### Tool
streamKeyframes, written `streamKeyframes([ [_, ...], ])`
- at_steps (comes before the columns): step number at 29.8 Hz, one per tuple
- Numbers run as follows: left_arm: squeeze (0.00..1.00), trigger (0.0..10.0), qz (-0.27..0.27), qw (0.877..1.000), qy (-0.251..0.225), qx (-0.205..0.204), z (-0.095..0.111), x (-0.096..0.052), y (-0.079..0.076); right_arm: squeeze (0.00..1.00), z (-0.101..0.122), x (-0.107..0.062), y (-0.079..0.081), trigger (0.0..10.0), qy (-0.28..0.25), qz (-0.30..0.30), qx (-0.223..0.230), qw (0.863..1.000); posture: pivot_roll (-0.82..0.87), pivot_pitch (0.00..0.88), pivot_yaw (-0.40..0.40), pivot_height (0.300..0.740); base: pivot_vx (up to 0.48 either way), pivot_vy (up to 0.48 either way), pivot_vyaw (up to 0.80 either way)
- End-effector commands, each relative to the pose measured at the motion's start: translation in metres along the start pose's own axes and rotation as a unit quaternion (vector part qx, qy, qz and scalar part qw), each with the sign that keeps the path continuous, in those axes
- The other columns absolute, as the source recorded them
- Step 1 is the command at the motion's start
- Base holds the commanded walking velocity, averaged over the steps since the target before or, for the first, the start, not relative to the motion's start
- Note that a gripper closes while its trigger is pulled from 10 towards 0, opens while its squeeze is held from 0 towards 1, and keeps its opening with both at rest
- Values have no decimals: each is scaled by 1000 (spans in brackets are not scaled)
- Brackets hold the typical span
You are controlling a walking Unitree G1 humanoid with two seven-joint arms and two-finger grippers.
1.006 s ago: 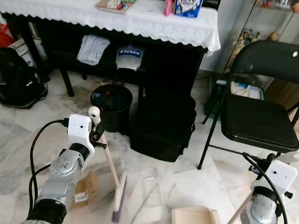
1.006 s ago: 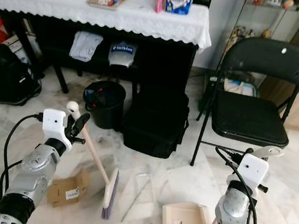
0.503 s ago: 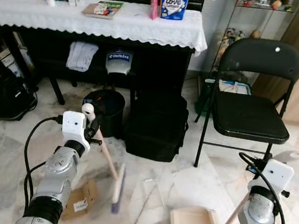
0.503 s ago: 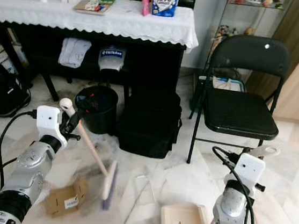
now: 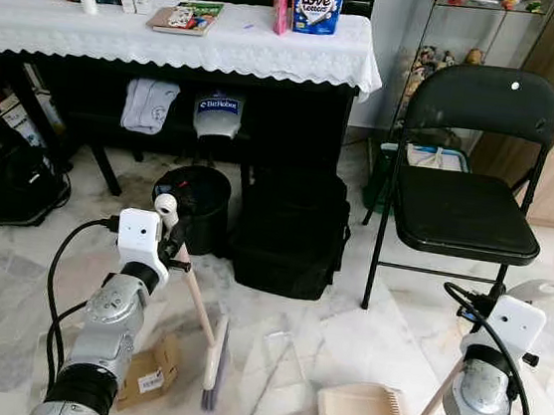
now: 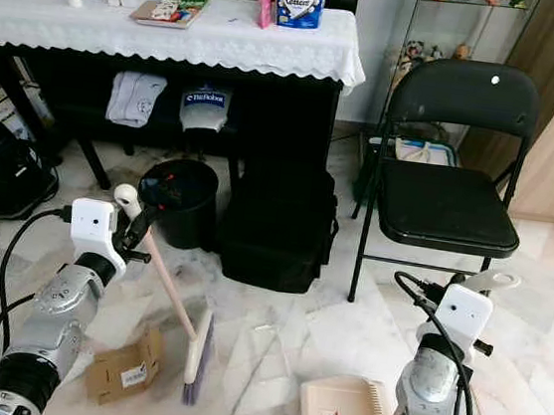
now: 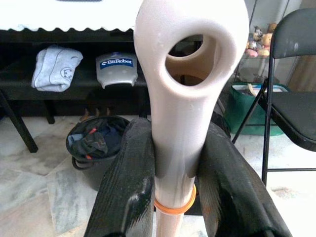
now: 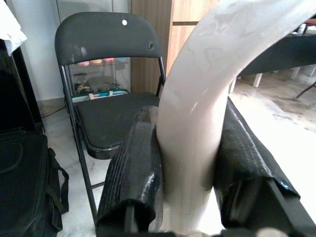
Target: Sweep floor
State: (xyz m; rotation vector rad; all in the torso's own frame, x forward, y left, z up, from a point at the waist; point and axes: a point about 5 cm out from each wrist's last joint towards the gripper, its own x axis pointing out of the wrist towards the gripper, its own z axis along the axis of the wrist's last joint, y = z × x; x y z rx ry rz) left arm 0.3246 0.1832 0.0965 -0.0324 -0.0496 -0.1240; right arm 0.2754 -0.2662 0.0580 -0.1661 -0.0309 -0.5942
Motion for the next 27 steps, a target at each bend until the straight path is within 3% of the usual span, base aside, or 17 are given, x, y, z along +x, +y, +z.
streamKeyframes([
  [1,0,10000,4,1000,-28,11,15,7,6,0,7,3,2,10000,-17,-3,7,1000,-58,0,61,740,0,0,0],
  [27,0,10000,-3,1000,-28,4,13,8,4,0,9,4,3,10000,-21,-6,9,1000,-58,0,61,740,288,0,0],
])
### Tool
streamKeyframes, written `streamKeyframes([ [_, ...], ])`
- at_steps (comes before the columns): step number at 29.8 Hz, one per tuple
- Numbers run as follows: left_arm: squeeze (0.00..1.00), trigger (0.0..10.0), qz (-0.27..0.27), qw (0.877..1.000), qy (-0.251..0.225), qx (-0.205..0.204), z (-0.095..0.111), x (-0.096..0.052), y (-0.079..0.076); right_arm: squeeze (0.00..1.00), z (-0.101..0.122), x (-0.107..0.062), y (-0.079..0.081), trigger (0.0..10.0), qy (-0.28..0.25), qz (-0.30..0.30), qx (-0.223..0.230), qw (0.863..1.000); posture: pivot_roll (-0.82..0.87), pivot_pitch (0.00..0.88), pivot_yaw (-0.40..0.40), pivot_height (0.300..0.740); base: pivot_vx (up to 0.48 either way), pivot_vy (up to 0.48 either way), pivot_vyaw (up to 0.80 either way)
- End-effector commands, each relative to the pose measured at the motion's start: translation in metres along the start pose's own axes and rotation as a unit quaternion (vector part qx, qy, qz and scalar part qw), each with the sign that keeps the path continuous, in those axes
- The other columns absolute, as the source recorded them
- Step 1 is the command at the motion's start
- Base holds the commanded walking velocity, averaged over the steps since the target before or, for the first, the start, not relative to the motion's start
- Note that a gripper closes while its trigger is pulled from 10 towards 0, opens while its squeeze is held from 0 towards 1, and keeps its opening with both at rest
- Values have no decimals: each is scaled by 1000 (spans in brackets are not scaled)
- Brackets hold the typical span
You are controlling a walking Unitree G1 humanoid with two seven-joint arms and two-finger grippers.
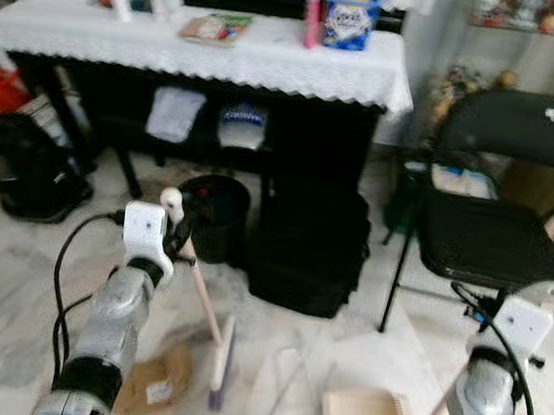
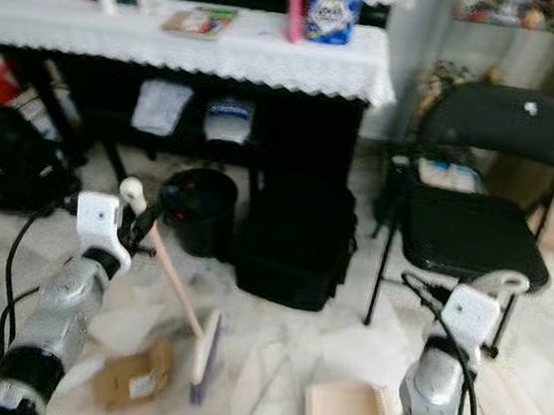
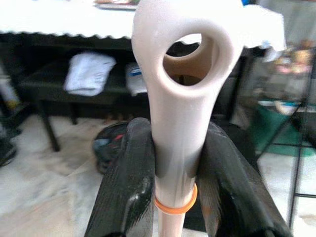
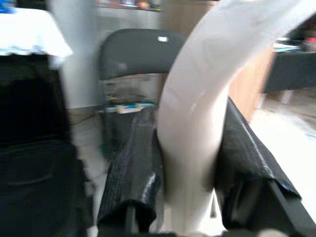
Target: Sweep floor
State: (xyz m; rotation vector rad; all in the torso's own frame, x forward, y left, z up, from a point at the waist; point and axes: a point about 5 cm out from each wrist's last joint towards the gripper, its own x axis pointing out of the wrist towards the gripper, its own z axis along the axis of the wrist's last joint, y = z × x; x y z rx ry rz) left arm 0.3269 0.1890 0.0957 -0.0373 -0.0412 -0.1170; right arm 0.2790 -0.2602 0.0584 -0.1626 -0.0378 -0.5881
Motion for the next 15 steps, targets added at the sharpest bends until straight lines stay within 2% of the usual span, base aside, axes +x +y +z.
streamKeyframes([
  [1,0,10000,-7,999,-32,7,13,6,-3,0,7,5,-4,10000,-19,-8,6,1000,-58,0,61,740,337,0,0],
  [15,0,10000,-13,999,-32,4,12,5,-4,0,6,4,-6,10000,-20,-10,2,1000,-60,0,59,740,337,0,0],
])
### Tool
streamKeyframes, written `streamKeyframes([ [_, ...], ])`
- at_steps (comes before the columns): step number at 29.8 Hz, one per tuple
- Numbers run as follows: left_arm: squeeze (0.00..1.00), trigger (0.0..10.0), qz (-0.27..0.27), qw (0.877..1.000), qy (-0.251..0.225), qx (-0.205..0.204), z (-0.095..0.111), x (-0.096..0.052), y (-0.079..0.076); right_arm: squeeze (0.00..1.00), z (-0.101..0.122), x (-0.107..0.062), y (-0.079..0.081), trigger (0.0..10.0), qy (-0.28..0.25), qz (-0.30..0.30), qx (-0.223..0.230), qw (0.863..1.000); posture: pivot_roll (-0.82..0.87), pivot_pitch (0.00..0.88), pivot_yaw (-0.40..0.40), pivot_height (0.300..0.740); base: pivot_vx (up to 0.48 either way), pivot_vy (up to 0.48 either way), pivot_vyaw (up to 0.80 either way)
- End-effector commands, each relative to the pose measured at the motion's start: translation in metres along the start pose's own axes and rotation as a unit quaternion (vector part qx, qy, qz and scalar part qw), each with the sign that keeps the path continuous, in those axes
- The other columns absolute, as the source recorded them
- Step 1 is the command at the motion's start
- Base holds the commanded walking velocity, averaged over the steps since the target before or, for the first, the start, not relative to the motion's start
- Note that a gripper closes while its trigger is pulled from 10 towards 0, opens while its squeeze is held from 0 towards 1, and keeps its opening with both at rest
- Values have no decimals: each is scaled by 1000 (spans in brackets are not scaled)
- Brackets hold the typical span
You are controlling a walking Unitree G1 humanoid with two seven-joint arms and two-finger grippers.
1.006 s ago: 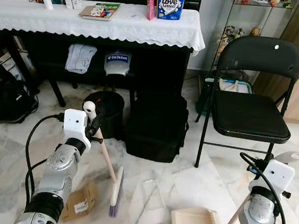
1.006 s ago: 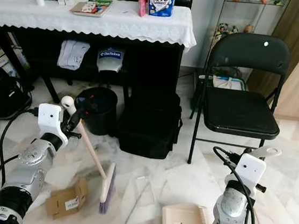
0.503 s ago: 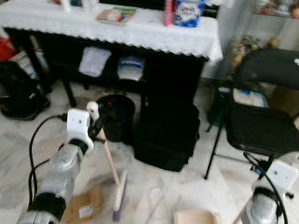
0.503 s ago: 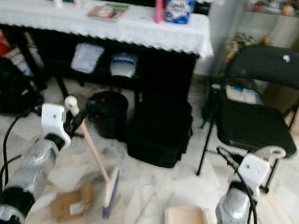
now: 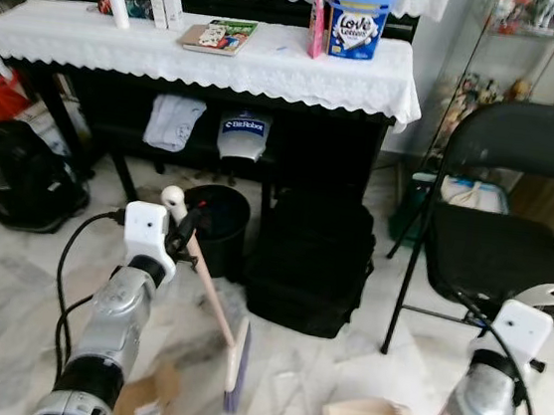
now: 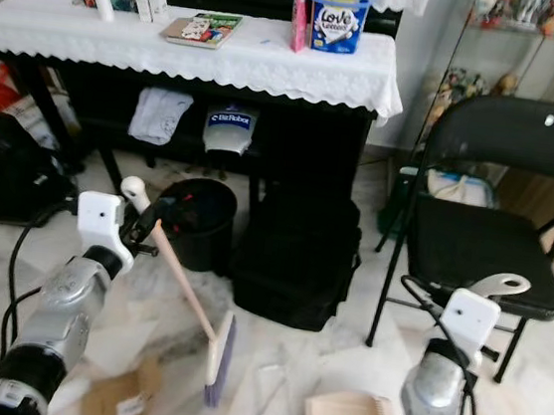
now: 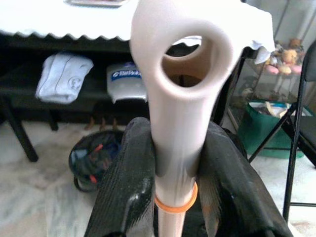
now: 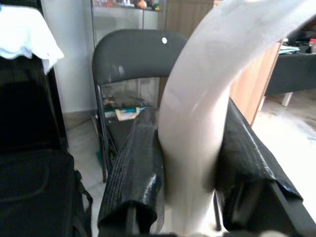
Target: Sweep floor
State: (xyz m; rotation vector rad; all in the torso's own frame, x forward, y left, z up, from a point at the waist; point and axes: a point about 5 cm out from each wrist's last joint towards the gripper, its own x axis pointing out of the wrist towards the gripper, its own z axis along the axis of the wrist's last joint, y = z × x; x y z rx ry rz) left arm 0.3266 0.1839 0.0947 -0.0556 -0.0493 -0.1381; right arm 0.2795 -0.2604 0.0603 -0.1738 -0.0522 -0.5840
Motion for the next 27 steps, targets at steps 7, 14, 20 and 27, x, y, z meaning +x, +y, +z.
streamKeyframes([
  [7,0,10000,-5,1000,-26,11,12,3,1,0,2,1,-8,10000,-10,-14,1,1000,-61,0,63,740,269,0,0],
  [14,0,10000,-5,1000,-24,14,12,0,4,0,1,-3,-4,10000,-10,-10,1,1000,-56,0,73,740,0,0,0],
  [20,0,10000,-12,1000,-14,17,9,-7,7,0,-3,-8,-4,10000,-8,-8,-5,1000,-47,0,96,740,0,0,0],
  [27,0,10000,-22,999,-8,26,11,-12,11,0,0,-8,3,10000,-21,11,-24,999,-47,0,134,740,0,0,0],
])
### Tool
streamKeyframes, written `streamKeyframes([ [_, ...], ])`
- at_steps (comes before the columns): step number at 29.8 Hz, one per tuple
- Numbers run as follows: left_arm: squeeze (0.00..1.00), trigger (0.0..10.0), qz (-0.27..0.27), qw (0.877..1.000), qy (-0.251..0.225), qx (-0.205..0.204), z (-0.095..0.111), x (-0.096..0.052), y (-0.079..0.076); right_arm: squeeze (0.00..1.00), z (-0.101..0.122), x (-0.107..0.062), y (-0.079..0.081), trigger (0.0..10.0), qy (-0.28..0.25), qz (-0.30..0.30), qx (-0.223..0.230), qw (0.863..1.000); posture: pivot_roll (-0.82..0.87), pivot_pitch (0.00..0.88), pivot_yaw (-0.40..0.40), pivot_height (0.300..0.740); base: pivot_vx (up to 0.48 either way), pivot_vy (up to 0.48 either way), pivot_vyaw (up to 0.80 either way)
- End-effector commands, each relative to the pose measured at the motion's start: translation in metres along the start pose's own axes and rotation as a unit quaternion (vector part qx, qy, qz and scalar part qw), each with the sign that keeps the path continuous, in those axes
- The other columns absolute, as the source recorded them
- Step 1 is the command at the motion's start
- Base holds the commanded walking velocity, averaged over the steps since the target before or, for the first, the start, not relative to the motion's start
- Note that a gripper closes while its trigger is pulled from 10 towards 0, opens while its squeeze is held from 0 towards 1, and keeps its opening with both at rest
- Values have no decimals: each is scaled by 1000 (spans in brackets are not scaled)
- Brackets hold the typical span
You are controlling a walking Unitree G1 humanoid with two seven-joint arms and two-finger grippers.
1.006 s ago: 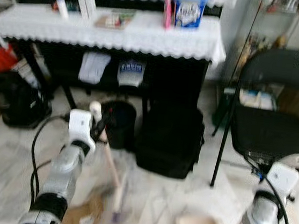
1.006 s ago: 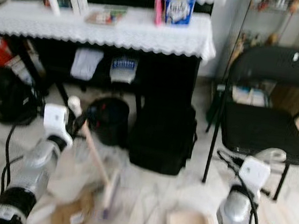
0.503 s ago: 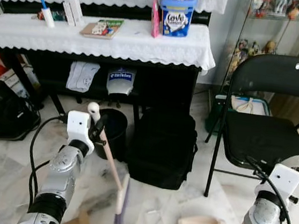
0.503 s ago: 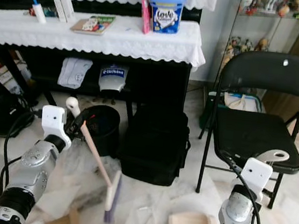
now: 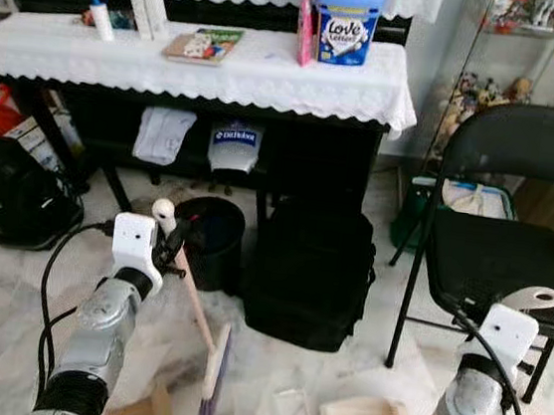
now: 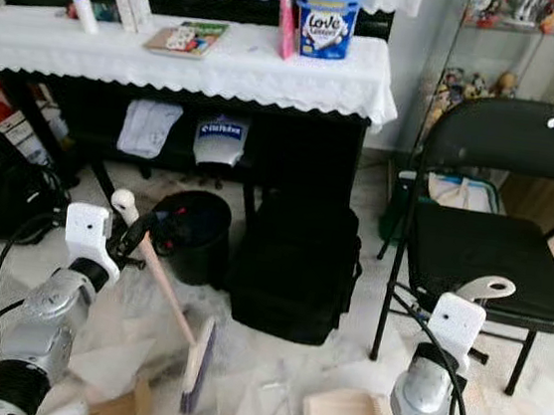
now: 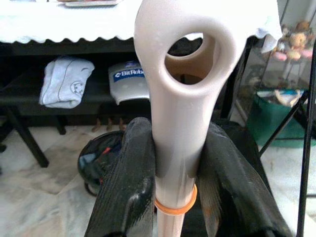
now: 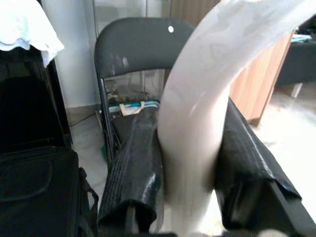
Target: Sweep floor
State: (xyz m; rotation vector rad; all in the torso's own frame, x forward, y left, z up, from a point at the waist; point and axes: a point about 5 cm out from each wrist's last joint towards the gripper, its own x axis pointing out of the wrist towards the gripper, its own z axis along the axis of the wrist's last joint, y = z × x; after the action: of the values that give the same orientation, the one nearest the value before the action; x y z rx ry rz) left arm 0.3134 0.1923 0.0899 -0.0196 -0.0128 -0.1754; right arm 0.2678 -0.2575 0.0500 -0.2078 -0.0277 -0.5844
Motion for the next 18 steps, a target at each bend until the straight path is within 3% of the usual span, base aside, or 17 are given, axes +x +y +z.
streamKeyframes([
  [1,0,10000,-4,1000,-27,11,15,0,5,0,11,5,6,10000,-33,12,-11,999,-47,0,139,740,0,0,0],
  [13,0,10000,-17,1000,-18,17,21,-15,7,0,28,23,5,10000,-75,7,-57,996,-15,0,167,740,0,0,0],
  [18,0,10000,-17,1000,-18,19,25,-19,9,0,33,27,4,10000,-83,-9,-52,995,2,0,168,740,0,0,0],
])
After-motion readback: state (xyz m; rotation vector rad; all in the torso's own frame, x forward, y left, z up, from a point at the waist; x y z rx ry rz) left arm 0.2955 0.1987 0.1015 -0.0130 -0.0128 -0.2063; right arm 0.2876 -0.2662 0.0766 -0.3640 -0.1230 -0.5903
